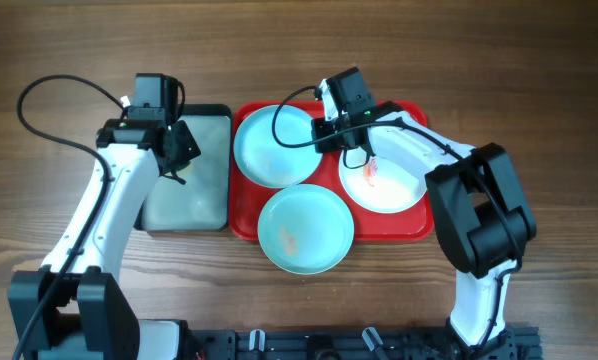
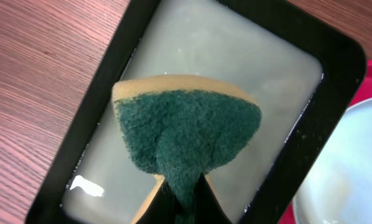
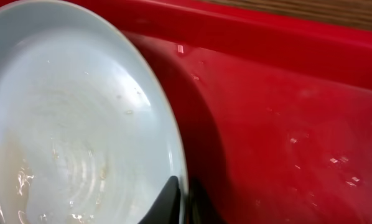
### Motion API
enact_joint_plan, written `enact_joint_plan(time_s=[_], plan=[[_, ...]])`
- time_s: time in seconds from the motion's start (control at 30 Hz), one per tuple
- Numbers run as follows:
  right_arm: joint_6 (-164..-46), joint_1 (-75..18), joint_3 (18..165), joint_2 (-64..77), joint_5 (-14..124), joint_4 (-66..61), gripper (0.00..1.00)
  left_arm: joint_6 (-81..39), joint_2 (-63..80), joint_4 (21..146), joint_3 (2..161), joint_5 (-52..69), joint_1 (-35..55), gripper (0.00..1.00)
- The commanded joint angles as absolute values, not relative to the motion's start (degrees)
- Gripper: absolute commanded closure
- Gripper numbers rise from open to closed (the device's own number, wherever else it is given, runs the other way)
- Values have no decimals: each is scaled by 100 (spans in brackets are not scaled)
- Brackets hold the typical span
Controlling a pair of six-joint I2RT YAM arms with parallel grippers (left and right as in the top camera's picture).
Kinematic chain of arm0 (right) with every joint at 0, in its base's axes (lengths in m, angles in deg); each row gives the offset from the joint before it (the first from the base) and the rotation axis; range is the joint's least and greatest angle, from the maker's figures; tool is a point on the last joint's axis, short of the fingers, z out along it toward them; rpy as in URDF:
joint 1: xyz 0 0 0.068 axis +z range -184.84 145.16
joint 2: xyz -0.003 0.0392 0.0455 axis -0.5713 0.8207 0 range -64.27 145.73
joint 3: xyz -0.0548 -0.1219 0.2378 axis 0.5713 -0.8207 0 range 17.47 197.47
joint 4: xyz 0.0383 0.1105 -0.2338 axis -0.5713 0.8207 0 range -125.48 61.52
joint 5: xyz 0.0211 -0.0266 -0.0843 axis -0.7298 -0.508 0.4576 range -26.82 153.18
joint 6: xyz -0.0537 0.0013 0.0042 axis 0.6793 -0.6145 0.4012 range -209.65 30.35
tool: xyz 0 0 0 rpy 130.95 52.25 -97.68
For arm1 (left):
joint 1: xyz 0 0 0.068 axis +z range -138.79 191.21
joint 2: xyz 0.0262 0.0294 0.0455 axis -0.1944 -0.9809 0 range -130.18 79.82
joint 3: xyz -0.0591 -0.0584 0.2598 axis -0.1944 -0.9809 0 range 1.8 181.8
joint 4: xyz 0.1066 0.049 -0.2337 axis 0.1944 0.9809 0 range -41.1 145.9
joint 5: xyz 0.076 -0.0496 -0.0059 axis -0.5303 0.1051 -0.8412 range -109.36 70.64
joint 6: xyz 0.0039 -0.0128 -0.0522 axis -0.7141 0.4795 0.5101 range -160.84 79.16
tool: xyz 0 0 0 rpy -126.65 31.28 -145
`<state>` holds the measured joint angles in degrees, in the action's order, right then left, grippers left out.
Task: Clean dirty plates on tray and stack at the side
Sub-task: 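Lift the sponge back over the black tray with the left gripper, then lift the blue plate with the right gripper and carry it right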
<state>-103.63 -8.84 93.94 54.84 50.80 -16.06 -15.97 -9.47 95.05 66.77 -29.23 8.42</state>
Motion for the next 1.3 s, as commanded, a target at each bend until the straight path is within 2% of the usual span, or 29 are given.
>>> enact_joint_plan(time_s=[0.0,0.67,0.73,0.87,0.9,0.93,1.2,1.23,1.27], plan=[[-10457,-873,9407,5617,5165,-1746,96,-1639,-932,9461,6649,-2398,1096,96],[-10621,-875,9713,5608,5158,-1313,96,-1641,-934,9413,6647,-2341,1116,96],[-10630,-875,9713,5608,5160,-1202,92,-1641,-932,9413,6647,-2341,1116,96],[-10632,-875,9709,5608,5158,-1132,91,-1641,-934,9413,6647,-2341,1116,96],[-10632,-875,9709,5608,5160,-1121,85,-1643,-932,9413,6647,-2341,1116,96],[-10630,-875,9706,5608,5163,-1121,83,-1641,-932,9413,6647,-2341,1116,96],[-10625,-875,9591,5628,5163,-1119,78,-1643,-932,9453,6647,-2341,1116,96],[-10623,-875,9578,5628,5163,-1128,79,-1643,-932,9453,6647,-2341,1116,96],[-10632,-875,9578,5628,5163,-1128,91,-1643,-932,9453,6647,-2341,1116,96]])
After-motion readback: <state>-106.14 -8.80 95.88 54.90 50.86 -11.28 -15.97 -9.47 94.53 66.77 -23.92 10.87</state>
